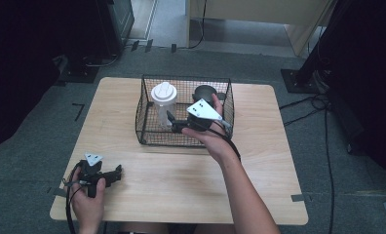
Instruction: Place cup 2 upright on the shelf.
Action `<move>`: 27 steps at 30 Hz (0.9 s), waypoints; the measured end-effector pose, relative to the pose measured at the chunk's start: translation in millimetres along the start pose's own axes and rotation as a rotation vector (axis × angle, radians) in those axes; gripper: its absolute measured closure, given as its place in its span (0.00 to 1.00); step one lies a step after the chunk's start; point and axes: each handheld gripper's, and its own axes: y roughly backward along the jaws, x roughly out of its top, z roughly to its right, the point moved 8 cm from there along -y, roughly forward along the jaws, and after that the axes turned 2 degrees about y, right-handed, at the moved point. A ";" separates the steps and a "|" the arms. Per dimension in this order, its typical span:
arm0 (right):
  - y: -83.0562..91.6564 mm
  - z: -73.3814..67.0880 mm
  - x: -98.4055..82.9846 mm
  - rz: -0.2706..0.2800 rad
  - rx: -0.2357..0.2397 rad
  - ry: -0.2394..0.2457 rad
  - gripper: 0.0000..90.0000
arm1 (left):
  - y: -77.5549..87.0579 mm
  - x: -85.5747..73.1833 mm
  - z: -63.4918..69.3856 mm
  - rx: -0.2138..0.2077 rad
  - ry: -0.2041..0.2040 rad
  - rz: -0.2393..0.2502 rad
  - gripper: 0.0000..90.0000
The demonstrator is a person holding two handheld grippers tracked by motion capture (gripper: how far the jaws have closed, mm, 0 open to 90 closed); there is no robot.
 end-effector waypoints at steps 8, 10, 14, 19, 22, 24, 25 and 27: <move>36.5 5.4 -2.1 0.023 -0.018 -0.016 0.00 | 0.0 0.0 -0.1 0.000 -0.001 0.000 0.00; 45.2 6.3 -3.8 0.023 -0.023 -0.011 0.00 | 0.1 0.0 -0.1 0.000 -0.001 -0.001 0.00; 63.4 8.1 -8.1 0.023 -0.032 -0.012 0.00 | 0.1 0.0 -0.1 0.000 -0.001 -0.001 0.00; 84.7 13.6 -18.8 0.014 -0.048 -0.010 0.00 | 0.0 0.0 0.0 0.000 0.000 0.000 0.00; 97.0 19.6 -27.3 0.006 -0.068 -0.014 0.00 | 0.1 0.0 0.0 0.000 0.000 0.000 0.00; 105.2 23.4 -33.0 0.002 -0.080 -0.019 0.00 | 0.0 -0.1 0.0 0.000 0.000 0.000 0.00; 109.1 25.5 -36.0 0.000 -0.088 -0.019 0.00 | 0.1 -0.1 0.1 0.000 0.000 -0.001 0.00; 117.0 29.4 -41.6 -0.003 -0.100 -0.026 0.00 | 0.1 -0.1 0.0 0.000 0.000 -0.001 0.00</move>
